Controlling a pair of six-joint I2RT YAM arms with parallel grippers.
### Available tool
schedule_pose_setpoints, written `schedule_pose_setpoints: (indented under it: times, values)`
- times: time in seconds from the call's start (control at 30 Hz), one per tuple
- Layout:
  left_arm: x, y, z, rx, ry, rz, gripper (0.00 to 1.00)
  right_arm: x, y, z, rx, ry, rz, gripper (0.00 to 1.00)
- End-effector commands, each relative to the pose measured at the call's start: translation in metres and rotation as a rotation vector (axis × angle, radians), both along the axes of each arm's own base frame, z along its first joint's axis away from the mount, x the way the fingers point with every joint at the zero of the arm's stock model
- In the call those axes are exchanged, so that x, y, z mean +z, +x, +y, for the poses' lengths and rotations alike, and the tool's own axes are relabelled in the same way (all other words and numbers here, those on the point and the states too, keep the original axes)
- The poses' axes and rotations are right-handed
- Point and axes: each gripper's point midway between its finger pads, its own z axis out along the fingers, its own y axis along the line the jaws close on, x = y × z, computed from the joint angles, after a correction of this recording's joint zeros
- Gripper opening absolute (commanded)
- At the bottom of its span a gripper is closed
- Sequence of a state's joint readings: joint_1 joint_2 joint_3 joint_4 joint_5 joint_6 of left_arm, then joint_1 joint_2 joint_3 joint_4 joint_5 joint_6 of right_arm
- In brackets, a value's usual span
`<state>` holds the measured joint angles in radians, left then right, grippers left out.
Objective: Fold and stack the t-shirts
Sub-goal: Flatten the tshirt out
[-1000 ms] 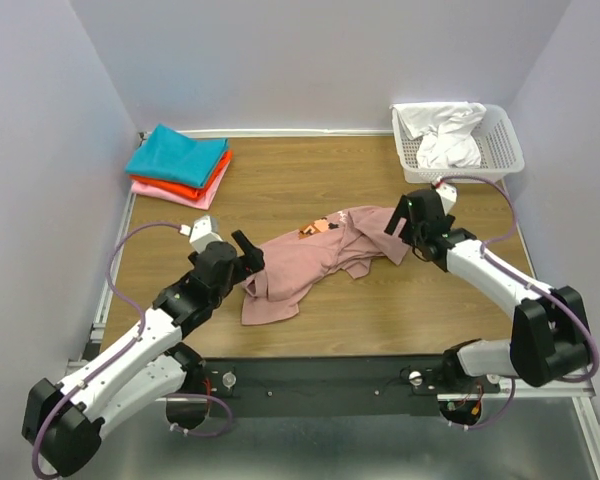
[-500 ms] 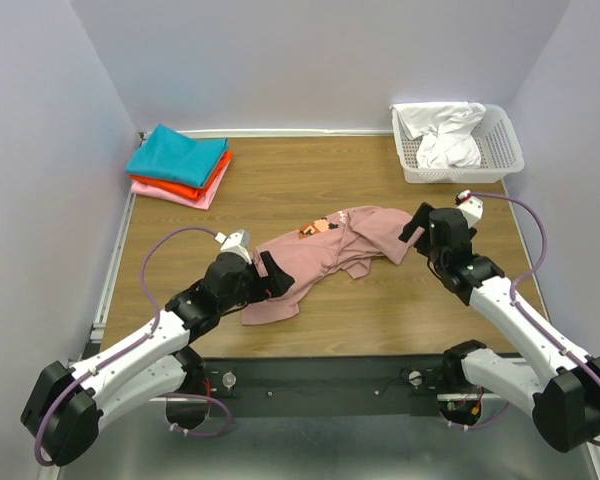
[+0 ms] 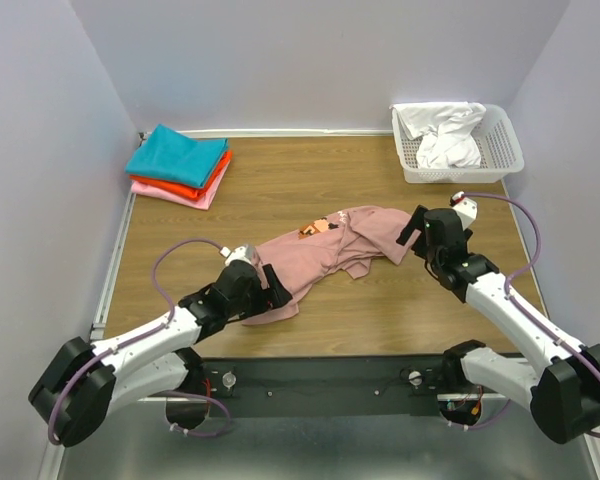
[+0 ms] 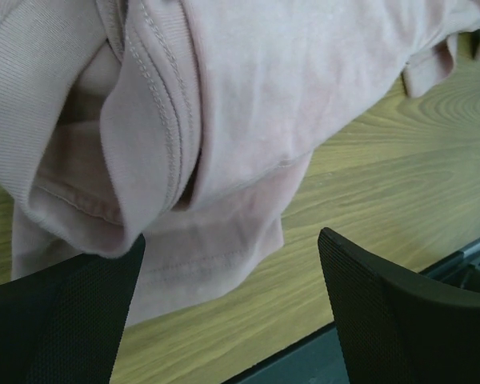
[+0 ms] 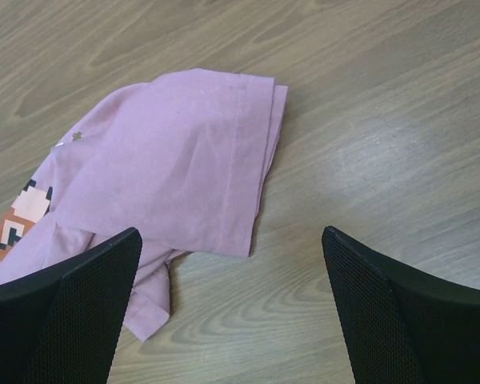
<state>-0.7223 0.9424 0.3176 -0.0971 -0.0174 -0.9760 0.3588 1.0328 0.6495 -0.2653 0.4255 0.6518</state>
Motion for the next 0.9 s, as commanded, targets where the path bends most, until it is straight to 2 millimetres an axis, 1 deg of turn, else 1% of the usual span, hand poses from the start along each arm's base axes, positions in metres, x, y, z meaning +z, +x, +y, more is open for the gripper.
schedule_pose_setpoints:
  times: [0.0,0.07,0.1,0.13,0.2,0.23,0.33,0.37,0.43,0.47,0.5,0.57,0.67,0.7,0.73,0.77,0.8,0.83,0.87]
  values:
    - [-0.002,0.017,-0.001,0.056,0.022,-0.032,0.95,-0.006,-0.003,0.0,0.014,-0.019,0.029,1.0]
    - [0.003,0.024,-0.004,0.065,0.024,-0.048,0.9,-0.007,-0.004,0.001,0.019,-0.017,0.03,1.0]
    - [0.003,0.027,-0.003,0.076,0.032,-0.051,0.9,-0.006,-0.004,0.001,0.021,-0.015,0.028,1.0]
    - [0.001,0.03,-0.002,0.08,0.049,-0.053,0.87,-0.005,-0.004,0.002,0.025,-0.015,0.027,1.0]
    - [0.007,0.035,-0.005,0.08,0.05,-0.067,0.84,-0.003,-0.003,0.002,0.025,-0.011,0.02,1.0]
    - [0.009,0.038,-0.008,0.071,0.05,-0.077,0.79,-0.004,-0.004,0.002,0.026,-0.012,0.022,1.0]
    - [0.008,0.038,-0.011,0.046,0.058,-0.073,0.68,-0.005,-0.005,0.001,0.023,-0.016,0.022,1.0]
    - [0.008,0.039,-0.012,0.04,0.062,-0.073,0.58,-0.005,-0.005,0.0,0.022,-0.016,0.022,1.0]
    - [0.011,0.042,-0.016,0.034,0.051,-0.087,0.49,-0.005,-0.005,0.002,0.026,-0.013,0.025,1.0]
    - [0.013,0.043,-0.018,0.029,0.05,-0.092,0.42,-0.005,-0.004,0.002,0.028,-0.011,0.024,1.0]
    - [0.014,0.044,-0.018,0.027,0.049,-0.095,0.37,-0.006,-0.004,0.002,0.028,-0.012,0.027,1.0]
    - [0.017,0.044,-0.022,0.006,0.042,-0.097,0.32,-0.007,-0.004,0.002,0.029,-0.014,0.03,1.0]
    - [0.021,0.04,-0.026,-0.02,0.021,-0.095,0.32,-0.008,-0.004,0.004,0.035,-0.014,0.037,1.0]
    - [0.02,0.038,-0.026,-0.027,0.019,-0.091,0.3,-0.008,-0.004,0.005,0.041,-0.01,0.041,1.0]
    - [0.02,0.035,-0.026,-0.036,0.011,-0.087,0.26,-0.008,-0.003,0.006,0.044,-0.009,0.041,1.0]
    - [0.02,0.032,-0.026,-0.044,0.01,-0.081,0.14,-0.009,-0.003,0.006,0.048,-0.01,0.046,1.0]
    - [0.018,0.031,-0.025,-0.044,0.009,-0.077,0.09,-0.011,-0.003,0.009,0.061,-0.008,0.055,1.0]
    - [0.02,0.029,-0.025,-0.047,-0.001,-0.078,0.02,-0.011,-0.002,0.01,0.078,-0.013,0.058,1.0]
    - [0.022,0.028,-0.025,-0.047,-0.007,-0.081,0.02,-0.012,-0.002,0.013,0.099,-0.015,0.065,1.0]
